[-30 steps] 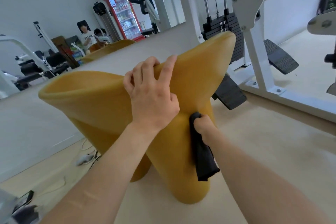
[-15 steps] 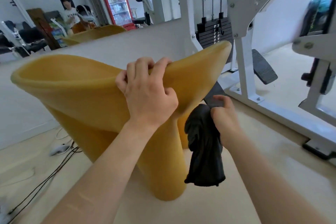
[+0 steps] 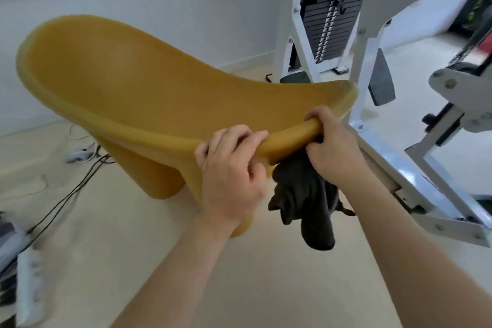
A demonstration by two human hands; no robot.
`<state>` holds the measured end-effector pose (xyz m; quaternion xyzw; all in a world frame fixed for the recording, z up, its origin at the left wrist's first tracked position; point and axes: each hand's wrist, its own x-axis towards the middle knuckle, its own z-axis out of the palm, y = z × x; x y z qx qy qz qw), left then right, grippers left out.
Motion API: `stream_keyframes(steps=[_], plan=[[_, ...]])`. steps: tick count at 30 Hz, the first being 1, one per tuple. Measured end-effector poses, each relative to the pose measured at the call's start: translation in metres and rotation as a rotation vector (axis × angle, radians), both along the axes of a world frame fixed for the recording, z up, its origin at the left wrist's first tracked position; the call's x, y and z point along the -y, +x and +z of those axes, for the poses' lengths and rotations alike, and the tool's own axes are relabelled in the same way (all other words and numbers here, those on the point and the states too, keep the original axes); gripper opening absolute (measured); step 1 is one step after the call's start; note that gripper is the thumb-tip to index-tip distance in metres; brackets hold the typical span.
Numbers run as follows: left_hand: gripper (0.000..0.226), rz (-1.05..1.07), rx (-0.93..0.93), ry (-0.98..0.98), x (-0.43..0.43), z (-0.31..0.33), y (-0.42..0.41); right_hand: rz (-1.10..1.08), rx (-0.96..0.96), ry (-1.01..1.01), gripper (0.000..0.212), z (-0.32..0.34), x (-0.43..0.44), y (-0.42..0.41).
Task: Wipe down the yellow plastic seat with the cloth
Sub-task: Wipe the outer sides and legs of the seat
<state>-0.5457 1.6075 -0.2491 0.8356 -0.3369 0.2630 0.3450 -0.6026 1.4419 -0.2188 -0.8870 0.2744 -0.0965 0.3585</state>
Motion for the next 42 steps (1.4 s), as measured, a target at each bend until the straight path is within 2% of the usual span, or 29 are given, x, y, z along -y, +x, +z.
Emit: stream_keyframes(steps=[2, 4, 5, 7, 8, 9, 11, 15, 19, 22, 26, 30, 33, 37, 39, 42], plan=[[0.032, -0.018, -0.054, -0.001, -0.012, 0.003, -0.007, -0.016, -0.069, 0.019, 0.043, 0.009, -0.006, 0.004], [0.022, 0.143, -0.255, -0.093, -0.035, 0.010, -0.018, -0.027, -0.137, 0.048, 0.041, 0.018, -0.013, 0.003], [0.030, 0.280, -0.492, -0.182, -0.050, 0.015, -0.021, -0.040, -0.169, 0.058, 0.039, 0.024, -0.018, 0.001], [0.071, 0.453, -1.130, -0.434, -0.071, 0.031, -0.021, -0.063, -0.213, 0.079, 0.039, 0.032, -0.029, -0.005], [0.089, 0.427, -1.336, -0.553, -0.076, 0.041, -0.018, -0.063, -0.234, 0.099, 0.038, 0.035, -0.036, -0.010], [0.097, 0.381, -1.396, -0.585, -0.076, 0.051, -0.012, -0.062, -0.260, 0.128, 0.038, 0.039, -0.043, -0.015], [0.095, 0.367, -1.359, -0.507, -0.066, 0.065, 0.004, -0.054, -0.322, 0.197, 0.036, 0.046, -0.056, -0.027], [0.102, 0.552, -1.313, -0.182, -0.061, 0.077, 0.023, 0.021, -0.466, 0.335, 0.036, 0.066, -0.080, -0.043], [0.101, 0.609, -1.299, -0.045, -0.088, 0.082, 0.051, 0.088, -0.513, 0.385, 0.049, 0.085, -0.096, -0.050], [0.099, 0.602, -1.270, 0.040, -0.111, 0.080, 0.091, -0.069, -0.418, 0.405, 0.047, 0.115, -0.089, -0.032], [0.094, 0.543, -1.278, 0.133, -0.147, 0.082, 0.148, -0.279, -0.099, 0.532, 0.040, 0.161, -0.084, 0.019], [0.090, 0.501, -1.296, 0.192, -0.178, 0.095, 0.199, -0.237, 0.048, 0.512, 0.043, 0.158, -0.119, 0.065], [0.094, 0.483, -1.209, 0.132, -0.187, 0.097, 0.189, -0.072, -0.090, 0.583, 0.047, 0.121, -0.171, 0.089], [0.101, 0.557, -1.348, -0.057, -0.185, 0.085, 0.125, 0.253, -0.517, 0.590, 0.049, 0.069, -0.222, 0.093], [0.099, 0.537, -1.355, -0.022, -0.189, 0.079, 0.126, 0.304, -0.624, 0.647, 0.050, 0.069, -0.222, 0.096], [0.101, 0.469, -1.331, 0.042, -0.212, 0.076, 0.158, 0.368, -0.670, 0.791, 0.038, 0.076, -0.231, 0.109]])
